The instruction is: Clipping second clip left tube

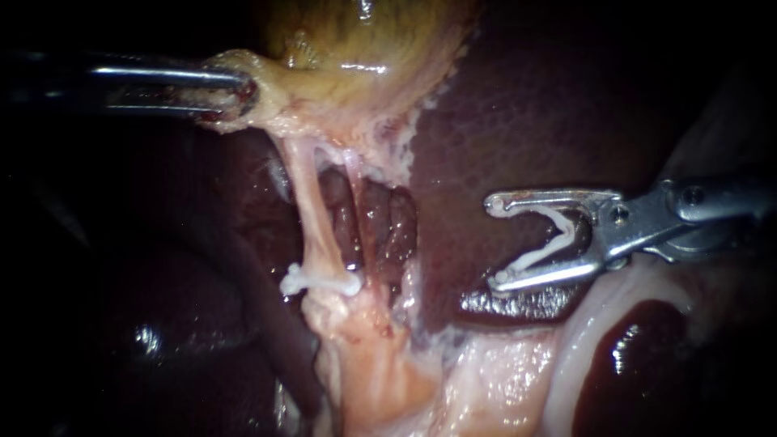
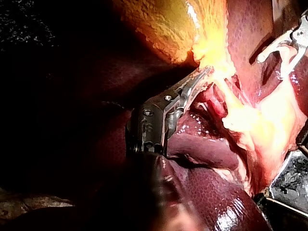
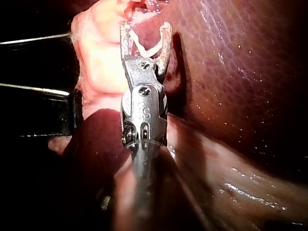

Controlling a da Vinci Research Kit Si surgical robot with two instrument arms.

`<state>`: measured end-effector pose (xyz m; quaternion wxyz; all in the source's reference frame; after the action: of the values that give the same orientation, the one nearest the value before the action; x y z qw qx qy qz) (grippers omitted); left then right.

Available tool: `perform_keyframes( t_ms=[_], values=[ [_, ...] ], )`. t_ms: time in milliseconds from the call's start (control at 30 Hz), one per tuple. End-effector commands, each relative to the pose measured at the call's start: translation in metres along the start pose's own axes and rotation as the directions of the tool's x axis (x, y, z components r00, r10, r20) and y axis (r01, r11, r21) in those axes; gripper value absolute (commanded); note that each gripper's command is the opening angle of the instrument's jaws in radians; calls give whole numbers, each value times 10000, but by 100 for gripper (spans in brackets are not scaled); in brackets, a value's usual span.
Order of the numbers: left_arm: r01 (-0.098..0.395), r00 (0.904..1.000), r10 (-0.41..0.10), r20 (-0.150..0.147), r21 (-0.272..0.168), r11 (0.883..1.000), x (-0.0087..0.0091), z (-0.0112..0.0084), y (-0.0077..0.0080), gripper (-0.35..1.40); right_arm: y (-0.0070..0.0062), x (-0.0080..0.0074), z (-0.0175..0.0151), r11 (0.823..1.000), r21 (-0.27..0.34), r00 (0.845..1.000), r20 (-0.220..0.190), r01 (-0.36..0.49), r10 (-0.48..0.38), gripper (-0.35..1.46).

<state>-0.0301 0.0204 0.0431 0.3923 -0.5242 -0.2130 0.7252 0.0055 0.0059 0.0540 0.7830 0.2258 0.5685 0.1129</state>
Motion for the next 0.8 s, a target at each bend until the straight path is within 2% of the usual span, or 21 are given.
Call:
perform_keyframes(
  t_ms=[33,133,300,400,600,800],
  values=[
    [-29,10000,29,-11,7,10000,-3,2,-1,-35,-3,4,4,10000,56,10000,0,-2,2,50],
    [-50,10000,50,-15,16,10000,-6,3,-2,-35,-11,15,19,9998,181,10000,-18,-3,3,50],
    [-61,10000,61,-18,24,10000,-8,4,-3,-35,-24,34,55,9975,346,9981,-35,-621,623,50],
    [-63,10000,63,-20,31,10000,-9,5,-2,-35,-28,39,76,9953,397,9961,-29,-883,885,50],
    [-76,10000,76,-26,51,10000,-11,6,-2,-35,-28,34,115,9929,492,9941,1,-1087,1088,50],
    [-78,10000,78,-27,55,10000,-12,6,-2,-35,-17,23,136,9915,426,9924,20,-1229,1230,50]
  ],
)
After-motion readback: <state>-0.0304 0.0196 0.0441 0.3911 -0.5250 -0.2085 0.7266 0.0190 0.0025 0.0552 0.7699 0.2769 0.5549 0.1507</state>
